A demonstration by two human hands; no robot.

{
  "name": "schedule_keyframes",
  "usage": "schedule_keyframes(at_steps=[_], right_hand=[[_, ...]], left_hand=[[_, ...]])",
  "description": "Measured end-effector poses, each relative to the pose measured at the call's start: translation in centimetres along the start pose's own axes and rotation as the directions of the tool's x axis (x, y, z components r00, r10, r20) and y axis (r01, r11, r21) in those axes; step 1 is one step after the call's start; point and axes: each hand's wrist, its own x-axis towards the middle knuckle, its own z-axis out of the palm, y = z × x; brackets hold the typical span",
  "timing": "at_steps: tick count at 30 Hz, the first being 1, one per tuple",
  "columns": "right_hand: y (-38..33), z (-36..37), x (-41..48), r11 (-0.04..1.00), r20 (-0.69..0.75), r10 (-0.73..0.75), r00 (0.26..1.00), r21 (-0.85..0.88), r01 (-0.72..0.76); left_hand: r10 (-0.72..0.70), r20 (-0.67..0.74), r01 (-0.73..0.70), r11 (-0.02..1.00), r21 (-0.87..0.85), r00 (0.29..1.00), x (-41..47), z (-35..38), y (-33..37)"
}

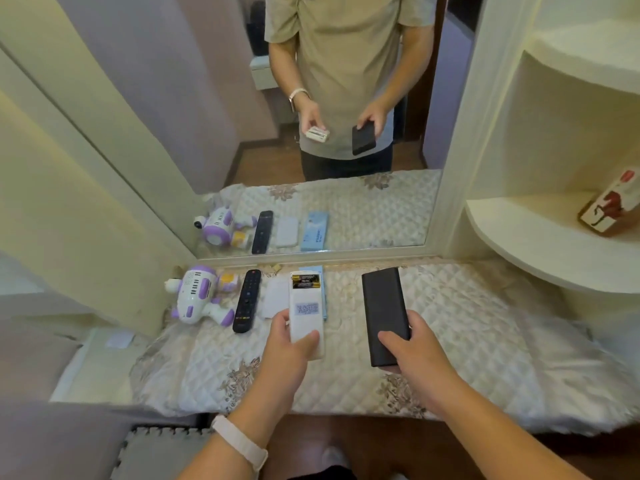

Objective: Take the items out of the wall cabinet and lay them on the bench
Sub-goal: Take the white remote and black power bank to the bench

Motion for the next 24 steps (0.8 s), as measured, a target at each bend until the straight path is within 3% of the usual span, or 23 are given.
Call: schedule_keyframes(at_steps=[8,16,24], right_hand=[[1.6,-0.5,6.5,0.988,-0.024,0.132,0.991,-0.072,-0.133],[2.2,-0.3,13.4,0.944,-0.09,0.268,0.959,-0.176,-0.28],[3.4,0.8,19.1,0.924,-0.133,0.329,0.935,-0.161,-0.348]], left_hand=[[-0.156,0.029,0.155,0.987,0.051,0.987,8.0,3.0,-2.0],[-0.348,0.109,0.339,0.936,0.098,0.931,14.9,6.0,-4.5],[-0.418,0.134,0.397,0.904,0.161,0.898,20.1,7.9,-6.3]])
